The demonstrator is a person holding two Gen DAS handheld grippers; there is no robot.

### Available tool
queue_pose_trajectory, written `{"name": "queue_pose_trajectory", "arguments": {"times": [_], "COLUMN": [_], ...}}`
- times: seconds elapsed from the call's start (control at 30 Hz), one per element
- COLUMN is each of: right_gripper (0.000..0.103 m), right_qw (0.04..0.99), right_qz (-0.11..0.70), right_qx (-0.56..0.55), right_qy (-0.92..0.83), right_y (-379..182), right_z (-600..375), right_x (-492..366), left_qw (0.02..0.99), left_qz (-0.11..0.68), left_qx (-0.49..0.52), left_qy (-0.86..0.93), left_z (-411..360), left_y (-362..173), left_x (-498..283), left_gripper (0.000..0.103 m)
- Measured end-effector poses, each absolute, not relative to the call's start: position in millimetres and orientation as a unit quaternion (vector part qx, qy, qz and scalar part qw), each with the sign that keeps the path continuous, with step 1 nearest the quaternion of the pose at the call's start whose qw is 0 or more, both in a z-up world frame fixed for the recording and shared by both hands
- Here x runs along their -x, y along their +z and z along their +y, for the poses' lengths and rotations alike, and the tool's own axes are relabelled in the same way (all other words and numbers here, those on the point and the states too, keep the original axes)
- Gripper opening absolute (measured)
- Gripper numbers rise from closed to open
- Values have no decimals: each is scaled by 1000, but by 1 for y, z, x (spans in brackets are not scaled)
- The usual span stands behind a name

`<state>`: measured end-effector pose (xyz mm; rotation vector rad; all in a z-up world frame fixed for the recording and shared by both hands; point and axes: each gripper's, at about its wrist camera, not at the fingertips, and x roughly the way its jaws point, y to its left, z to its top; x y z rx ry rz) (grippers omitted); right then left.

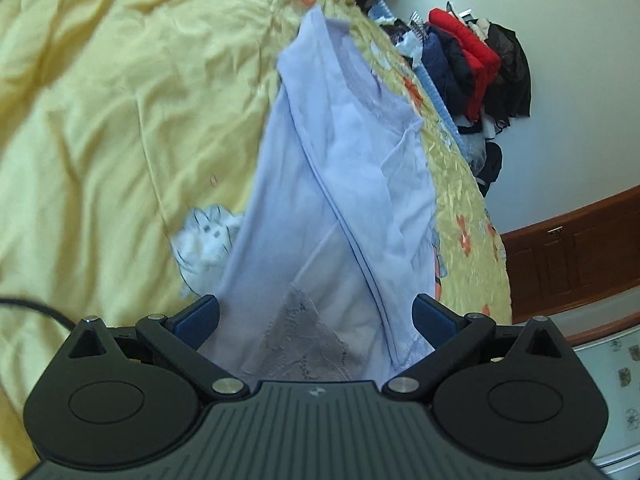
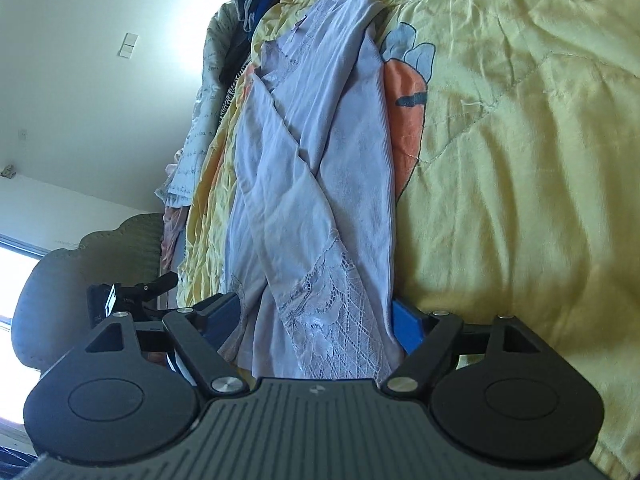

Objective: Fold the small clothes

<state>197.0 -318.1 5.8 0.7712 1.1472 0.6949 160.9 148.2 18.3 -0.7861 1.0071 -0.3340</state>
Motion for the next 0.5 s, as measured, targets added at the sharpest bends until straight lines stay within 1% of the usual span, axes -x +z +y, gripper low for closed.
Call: {"name": "queue_pose_trajectory", "arguments": {"times": [0.1, 0.17, 0.37, 0.5], "right_gripper": [84, 85, 85, 84], "right_qw": [712, 709, 708, 700], "right_qz": [516, 516, 519, 527], "right_qx": [-359, -367, -368, -371], "right_qy": [313, 310, 306, 306], "right_y": [5, 4, 4, 3], "right_z": [-319, -323, -324, -320], "right_x": [-201, -201, -202, -201], "left_qw": [777, 778, 740, 731], "left_qz": [493, 489, 478, 481], "left_qx": [356, 356, 422, 430], "left_qy": [-162, -170, -215, -220], "left_z": [147, 148, 146, 144], "left_y": [14, 12, 0, -5], "left_x": [-165, -165, -166, -164], "left_gripper": [103, 103, 103, 102]}}
